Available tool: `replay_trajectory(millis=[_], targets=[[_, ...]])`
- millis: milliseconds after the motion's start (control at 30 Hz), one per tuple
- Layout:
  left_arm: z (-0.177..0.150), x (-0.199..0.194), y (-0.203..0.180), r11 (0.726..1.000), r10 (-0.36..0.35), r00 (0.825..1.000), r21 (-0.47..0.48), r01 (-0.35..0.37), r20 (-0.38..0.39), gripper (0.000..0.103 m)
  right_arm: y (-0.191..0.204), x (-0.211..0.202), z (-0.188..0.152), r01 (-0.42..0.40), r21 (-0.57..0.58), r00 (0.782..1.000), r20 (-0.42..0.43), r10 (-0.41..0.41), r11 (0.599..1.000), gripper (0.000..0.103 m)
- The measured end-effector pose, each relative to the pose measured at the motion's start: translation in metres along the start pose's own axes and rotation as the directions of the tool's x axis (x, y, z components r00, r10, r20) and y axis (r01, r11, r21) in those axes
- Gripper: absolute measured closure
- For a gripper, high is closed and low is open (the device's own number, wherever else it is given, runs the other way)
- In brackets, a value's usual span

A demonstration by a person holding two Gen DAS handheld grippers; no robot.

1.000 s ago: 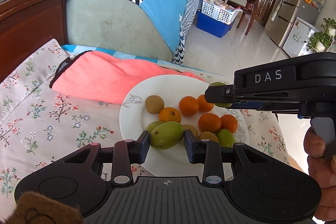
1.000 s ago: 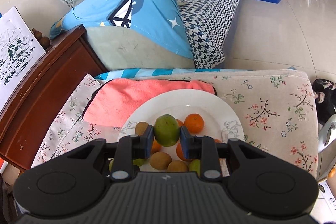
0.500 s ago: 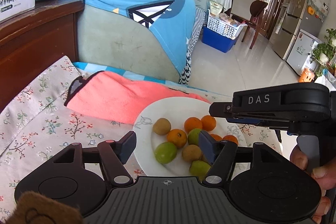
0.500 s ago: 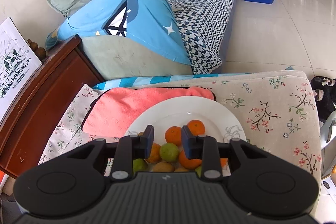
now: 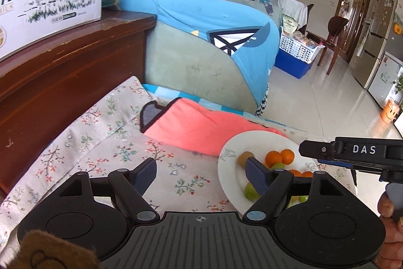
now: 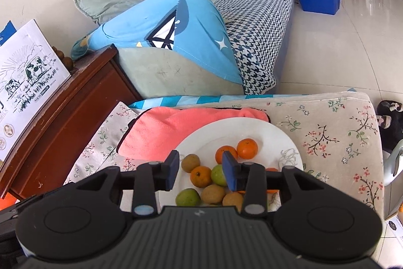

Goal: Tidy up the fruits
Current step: 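Grasp the last green jujube with the left tool while the right tool grasps the red cherry tomato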

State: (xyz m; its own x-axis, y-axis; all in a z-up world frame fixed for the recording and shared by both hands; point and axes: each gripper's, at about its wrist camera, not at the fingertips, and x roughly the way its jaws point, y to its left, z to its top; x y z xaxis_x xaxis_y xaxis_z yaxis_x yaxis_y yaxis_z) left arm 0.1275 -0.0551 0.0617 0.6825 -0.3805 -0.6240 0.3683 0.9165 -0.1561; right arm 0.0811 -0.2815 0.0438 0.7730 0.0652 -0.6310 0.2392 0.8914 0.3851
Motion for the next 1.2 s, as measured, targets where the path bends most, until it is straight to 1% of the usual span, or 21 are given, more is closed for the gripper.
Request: replay_trajectory(millis=[200,400,500,600,767,933,1200], targets=[[-0.009,-0.008,0.023,0.998,0.044,0.999,-0.047,-0.045,-0.018,0.024,0.012,-0.005,-0.017,-0.031,-0.022,0.999,-0.027,0.031,0.999,0.059],[-0.018,-0.010,0.037,0.994,0.085,0.996,-0.071,-0.087,-0.042,0.023,0.032,-0.001,-0.041,-0.068,-0.095,0.995,-0.085,0.060,0.993,0.059],[-0.020,-0.010,0.043,0.990,0.113,0.992,-0.073,-0.117,-0.052,0.023,0.044,0.003,-0.053,-0.091,-0.147,0.991,-0.114,0.075,0.985,0.059],[-0.022,-0.009,0.051,0.985,0.133,0.989,-0.097,-0.139,-0.068,0.024,0.053,0.007,-0.064,-0.125,-0.179,0.984,-0.145,0.100,0.976,0.059],[-0.027,-0.005,0.061,0.978,0.159,0.982,-0.119,-0.171,-0.104,0.023,0.070,0.017,-0.080,-0.172,-0.269,0.975,-0.183,0.125,0.948,0.060],[-0.031,-0.002,0.068,0.973,0.167,0.976,-0.140,-0.186,-0.138,0.023,0.080,0.029,-0.090,-0.206,-0.305,0.966,-0.215,0.143,0.930,0.060],[-0.032,0.000,0.070,0.971,0.157,0.975,-0.156,-0.182,-0.158,0.023,0.091,0.046,-0.099,-0.210,-0.378,0.965,-0.229,0.129,0.902,0.060]])
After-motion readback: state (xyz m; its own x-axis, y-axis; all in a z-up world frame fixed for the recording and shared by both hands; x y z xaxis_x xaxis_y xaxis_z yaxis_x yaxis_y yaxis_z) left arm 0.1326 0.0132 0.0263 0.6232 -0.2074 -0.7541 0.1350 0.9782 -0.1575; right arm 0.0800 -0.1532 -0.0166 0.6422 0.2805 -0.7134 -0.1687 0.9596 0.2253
